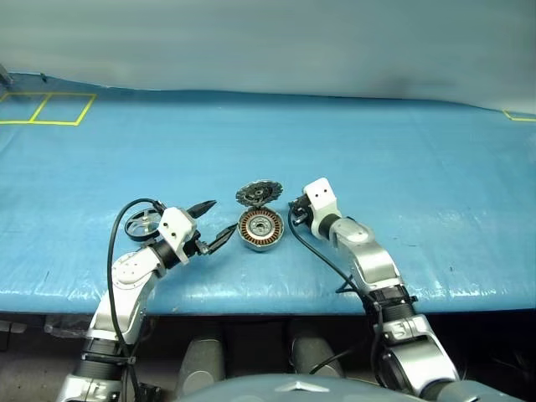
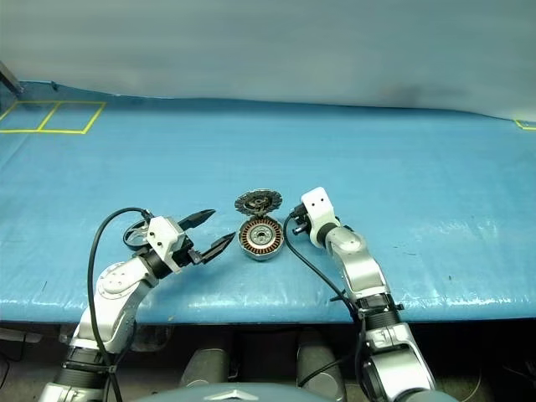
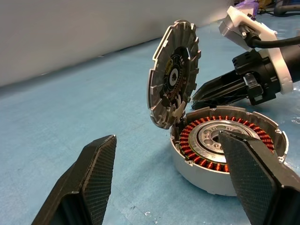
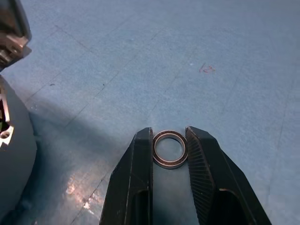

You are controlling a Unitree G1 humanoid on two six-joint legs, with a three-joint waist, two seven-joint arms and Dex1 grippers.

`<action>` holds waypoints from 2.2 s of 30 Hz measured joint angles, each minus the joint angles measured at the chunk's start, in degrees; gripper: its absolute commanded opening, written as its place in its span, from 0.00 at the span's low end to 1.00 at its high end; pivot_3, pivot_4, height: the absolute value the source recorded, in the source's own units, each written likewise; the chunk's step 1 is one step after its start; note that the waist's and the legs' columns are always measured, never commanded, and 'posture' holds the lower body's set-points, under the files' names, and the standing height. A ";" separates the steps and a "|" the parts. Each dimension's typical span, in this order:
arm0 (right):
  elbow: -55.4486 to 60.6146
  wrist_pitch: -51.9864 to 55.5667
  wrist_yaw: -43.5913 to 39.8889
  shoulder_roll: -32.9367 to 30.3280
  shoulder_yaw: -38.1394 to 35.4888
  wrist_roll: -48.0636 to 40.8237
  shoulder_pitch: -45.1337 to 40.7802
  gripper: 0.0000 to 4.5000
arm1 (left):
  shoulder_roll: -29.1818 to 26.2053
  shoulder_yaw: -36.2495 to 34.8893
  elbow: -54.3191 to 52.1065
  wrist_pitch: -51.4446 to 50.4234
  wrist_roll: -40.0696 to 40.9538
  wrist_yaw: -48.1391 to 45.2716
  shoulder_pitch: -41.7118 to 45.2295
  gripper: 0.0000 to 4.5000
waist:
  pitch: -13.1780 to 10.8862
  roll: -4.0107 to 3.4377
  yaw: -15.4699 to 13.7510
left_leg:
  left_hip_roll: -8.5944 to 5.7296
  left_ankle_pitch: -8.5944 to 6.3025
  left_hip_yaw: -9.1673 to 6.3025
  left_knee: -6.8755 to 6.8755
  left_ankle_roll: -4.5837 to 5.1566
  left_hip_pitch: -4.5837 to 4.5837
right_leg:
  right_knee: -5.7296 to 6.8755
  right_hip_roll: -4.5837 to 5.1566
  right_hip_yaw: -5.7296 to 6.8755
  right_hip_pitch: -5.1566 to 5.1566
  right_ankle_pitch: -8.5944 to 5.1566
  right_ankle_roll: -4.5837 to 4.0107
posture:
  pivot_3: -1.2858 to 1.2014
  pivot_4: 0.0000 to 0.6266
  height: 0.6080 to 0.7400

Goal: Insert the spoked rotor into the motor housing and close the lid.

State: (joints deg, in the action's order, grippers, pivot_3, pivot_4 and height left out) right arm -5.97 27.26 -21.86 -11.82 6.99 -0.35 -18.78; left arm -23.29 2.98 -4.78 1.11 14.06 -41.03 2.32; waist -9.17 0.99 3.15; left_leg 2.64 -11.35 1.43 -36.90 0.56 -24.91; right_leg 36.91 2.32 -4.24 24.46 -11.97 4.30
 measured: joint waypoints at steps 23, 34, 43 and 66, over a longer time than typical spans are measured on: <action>23.80 11.91 -8.32 -2.83 4.74 -10.08 6.00 0.15 | -1.95 -0.13 0.09 -3.36 2.28 -5.83 1.11 0.84 | -0.01 0.02 -0.24 | 0.03 -0.02 -0.07 -0.05 -0.04 -0.08 | -0.04 0.02 0.11 0.06 -0.01 0.01 | 0.52 0.24 1.00; 20.84 11.71 -9.07 -1.87 8.89 -10.04 4.28 0.15 | -2.07 -0.73 0.09 -3.15 2.21 -4.79 -0.39 0.84 | -0.01 0.02 -0.66 | 0.02 -0.03 -0.09 -0.06 -0.04 -0.13 | -0.06 0.03 0.14 0.07 -0.01 0.01 | 0.52 0.24 1.00; 18.59 11.48 -8.89 -1.79 9.33 -9.86 4.33 0.15 | -2.07 -0.74 0.09 -2.96 1.92 -4.03 -0.44 0.84 | -0.01 0.02 -0.74 | 0.02 -0.03 -0.08 -0.07 -0.05 -0.13 | -0.05 0.03 0.15 0.07 0.00 0.00 | 0.52 0.24 1.00; 17.63 10.11 -7.94 -1.32 9.38 -9.28 4.20 0.15 | -2.11 -0.93 0.47 -1.84 0.45 -3.86 -0.44 0.84 | -0.01 0.02 -0.81 | 0.02 -0.03 -0.08 -0.08 -0.05 -0.12 | -0.05 0.03 0.15 0.06 0.00 0.00 | 0.52 0.24 1.00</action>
State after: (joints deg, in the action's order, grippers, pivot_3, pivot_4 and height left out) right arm 11.66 37.37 -29.79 -13.14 16.37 -9.63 -14.58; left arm -25.40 2.06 -4.31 -0.73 14.51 -44.89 1.88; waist -9.18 1.01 2.34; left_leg 2.66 -11.38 1.35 -36.97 0.52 -25.04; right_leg 36.86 2.34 -4.09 24.52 -11.98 4.30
